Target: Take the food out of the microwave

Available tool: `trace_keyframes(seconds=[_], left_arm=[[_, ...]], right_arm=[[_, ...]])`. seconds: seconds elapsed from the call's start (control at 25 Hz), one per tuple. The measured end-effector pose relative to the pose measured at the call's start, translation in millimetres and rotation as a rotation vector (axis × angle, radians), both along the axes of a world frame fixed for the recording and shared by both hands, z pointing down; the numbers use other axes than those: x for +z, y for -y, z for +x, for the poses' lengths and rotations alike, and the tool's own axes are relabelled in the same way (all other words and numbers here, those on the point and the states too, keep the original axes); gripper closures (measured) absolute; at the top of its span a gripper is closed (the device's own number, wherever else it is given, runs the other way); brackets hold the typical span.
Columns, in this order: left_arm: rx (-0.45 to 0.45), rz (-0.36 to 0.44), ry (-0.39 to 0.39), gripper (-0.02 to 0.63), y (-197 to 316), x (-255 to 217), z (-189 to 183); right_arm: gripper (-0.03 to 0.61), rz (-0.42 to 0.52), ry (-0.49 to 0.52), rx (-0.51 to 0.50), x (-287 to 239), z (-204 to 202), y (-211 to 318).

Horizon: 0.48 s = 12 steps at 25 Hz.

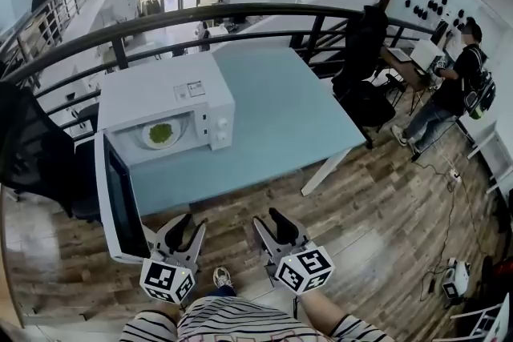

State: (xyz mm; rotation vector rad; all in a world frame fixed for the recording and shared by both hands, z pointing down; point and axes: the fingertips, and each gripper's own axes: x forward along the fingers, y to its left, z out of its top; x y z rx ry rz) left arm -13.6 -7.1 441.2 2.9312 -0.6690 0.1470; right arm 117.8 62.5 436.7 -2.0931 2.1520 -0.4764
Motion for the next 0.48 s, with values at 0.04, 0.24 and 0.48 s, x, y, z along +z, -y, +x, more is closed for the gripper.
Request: trace_keyframes(seconds=[0.04,0.24,0.48], left_arm=[[-0.015,-0.006,0.000,0.482,10,1,0],[-0.075,-0.028,0.005,0.481,56,7,-4],[-0.102,-0.040,-0.011,0.480,90,10,-5]], right_arm=[[0.380,-0.001,0.004,-0.008,0,1,11],[0.380,-0.009,0.022,-0.041,3,4,60],[0.380,-0.034,0.057,-0.047,13,3,102]])
